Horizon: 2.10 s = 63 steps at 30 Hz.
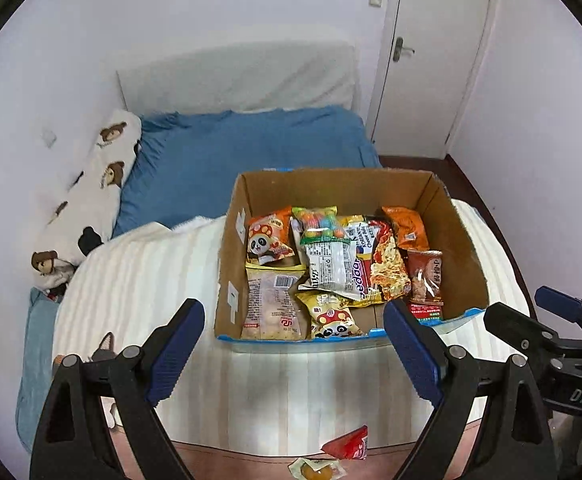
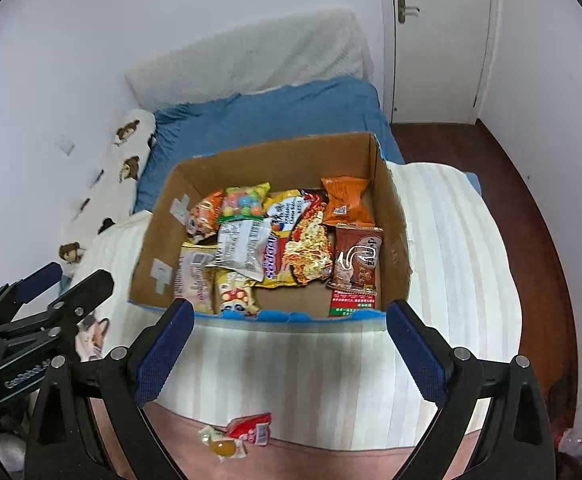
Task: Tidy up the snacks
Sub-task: 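Grasp the clear yolk-pastry pack with left tool while right tool grasps the small red pack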
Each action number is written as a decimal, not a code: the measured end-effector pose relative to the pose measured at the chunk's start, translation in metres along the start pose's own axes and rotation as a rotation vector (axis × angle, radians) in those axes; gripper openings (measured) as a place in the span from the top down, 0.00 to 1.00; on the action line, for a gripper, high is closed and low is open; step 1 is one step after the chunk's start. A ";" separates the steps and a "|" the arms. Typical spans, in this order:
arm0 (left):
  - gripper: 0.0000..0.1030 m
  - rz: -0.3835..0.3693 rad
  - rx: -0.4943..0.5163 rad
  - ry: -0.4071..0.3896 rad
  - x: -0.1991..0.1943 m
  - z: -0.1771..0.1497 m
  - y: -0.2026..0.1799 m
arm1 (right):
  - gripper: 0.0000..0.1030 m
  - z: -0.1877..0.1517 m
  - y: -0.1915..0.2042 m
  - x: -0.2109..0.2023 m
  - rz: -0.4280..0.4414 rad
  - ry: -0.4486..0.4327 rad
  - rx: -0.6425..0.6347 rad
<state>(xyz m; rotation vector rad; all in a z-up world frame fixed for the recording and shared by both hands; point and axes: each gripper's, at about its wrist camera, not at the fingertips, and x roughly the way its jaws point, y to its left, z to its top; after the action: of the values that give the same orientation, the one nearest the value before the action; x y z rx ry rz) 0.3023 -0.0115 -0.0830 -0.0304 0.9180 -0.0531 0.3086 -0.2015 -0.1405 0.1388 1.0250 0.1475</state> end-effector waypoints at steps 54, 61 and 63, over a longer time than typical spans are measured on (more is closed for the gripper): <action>0.27 -0.087 -0.190 0.687 0.180 -0.246 -0.041 | 0.41 -0.242 -0.087 0.134 0.136 0.449 0.415; 0.48 -0.053 -0.153 0.662 0.157 -0.263 -0.039 | 0.29 -0.243 -0.081 0.144 0.138 0.455 0.441; 0.48 -0.033 -0.138 0.667 0.153 -0.274 -0.038 | 0.29 -0.243 -0.072 0.146 0.115 0.459 0.394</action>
<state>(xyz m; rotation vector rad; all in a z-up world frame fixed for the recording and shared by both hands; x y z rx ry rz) 0.1762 -0.0594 -0.3686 -0.1630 1.5874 -0.0300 0.1794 -0.2335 -0.4006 0.5417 1.4980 0.0801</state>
